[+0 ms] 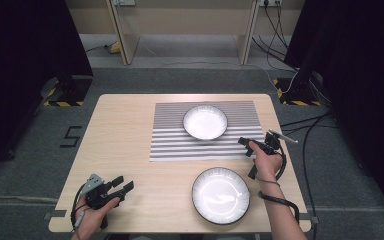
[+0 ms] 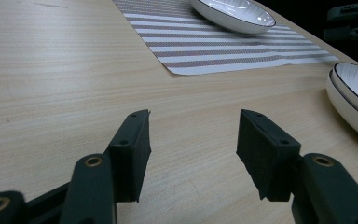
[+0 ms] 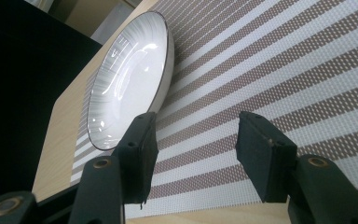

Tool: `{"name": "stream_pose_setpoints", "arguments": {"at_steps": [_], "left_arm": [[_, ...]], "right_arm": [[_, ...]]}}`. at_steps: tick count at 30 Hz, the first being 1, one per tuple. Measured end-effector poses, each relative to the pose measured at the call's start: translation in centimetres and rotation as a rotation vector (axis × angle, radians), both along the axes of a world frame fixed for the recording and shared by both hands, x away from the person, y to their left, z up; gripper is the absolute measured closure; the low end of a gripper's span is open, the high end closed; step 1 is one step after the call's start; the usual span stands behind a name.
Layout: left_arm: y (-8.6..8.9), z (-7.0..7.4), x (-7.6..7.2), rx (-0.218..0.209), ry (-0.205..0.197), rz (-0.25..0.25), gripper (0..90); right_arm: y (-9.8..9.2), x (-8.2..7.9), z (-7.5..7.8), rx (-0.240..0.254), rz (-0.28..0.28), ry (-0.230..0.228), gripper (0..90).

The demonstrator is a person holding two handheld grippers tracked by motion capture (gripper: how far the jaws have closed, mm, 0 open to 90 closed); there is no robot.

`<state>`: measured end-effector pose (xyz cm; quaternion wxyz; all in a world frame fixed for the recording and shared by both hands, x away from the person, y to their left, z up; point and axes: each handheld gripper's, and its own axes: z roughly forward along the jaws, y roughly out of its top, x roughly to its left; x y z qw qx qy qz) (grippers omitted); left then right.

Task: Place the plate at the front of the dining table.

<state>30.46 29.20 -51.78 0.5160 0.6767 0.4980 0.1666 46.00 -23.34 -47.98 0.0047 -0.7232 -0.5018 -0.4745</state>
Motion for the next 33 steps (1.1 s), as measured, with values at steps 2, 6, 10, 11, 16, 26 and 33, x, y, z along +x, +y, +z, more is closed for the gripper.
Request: {"name": "stream_pose_setpoints", "arguments": {"at_steps": [2, 6, 10, 11, 16, 26, 33], "left_arm": [[0.0, 0.0, 0.0, 0.001, 0.000, 0.000, 44.1], [0.0, 0.0, 0.0, 0.001, 0.001, 0.002, 44.1], [0.0, 0.0, 0.0, 0.001, 0.001, 0.003, 44.1], [0.0, 0.0, 0.0, 0.001, 0.001, 0.003, 44.1], [0.0, 0.0, 0.0, 0.001, 0.000, 0.003, 44.1], [0.1, -0.1, 0.0, 0.000, 0.000, 0.007, 44.1], [0.1, 0.0, -0.1, 0.002, 0.000, 0.008, 44.1]], "right_arm": [[-0.1, -0.3, 0.1, 0.004, 0.000, 0.004, 48.0], [-0.4, -0.9, 0.1, 0.001, 0.004, -0.007, 47.9], [-0.9, -1.8, 0.2, 0.008, 0.000, -0.012, 47.9], [-0.9, -1.8, 0.2, 0.008, 0.000, -0.012, 47.9], [-1.4, -2.8, 0.0, 0.005, -0.002, -0.012, 47.9], [-2.1, -4.6, -0.5, 0.008, 0.000, -0.015, 47.6], [-2.5, -6.0, -0.4, -0.008, 0.008, -0.025, 47.5]]}}
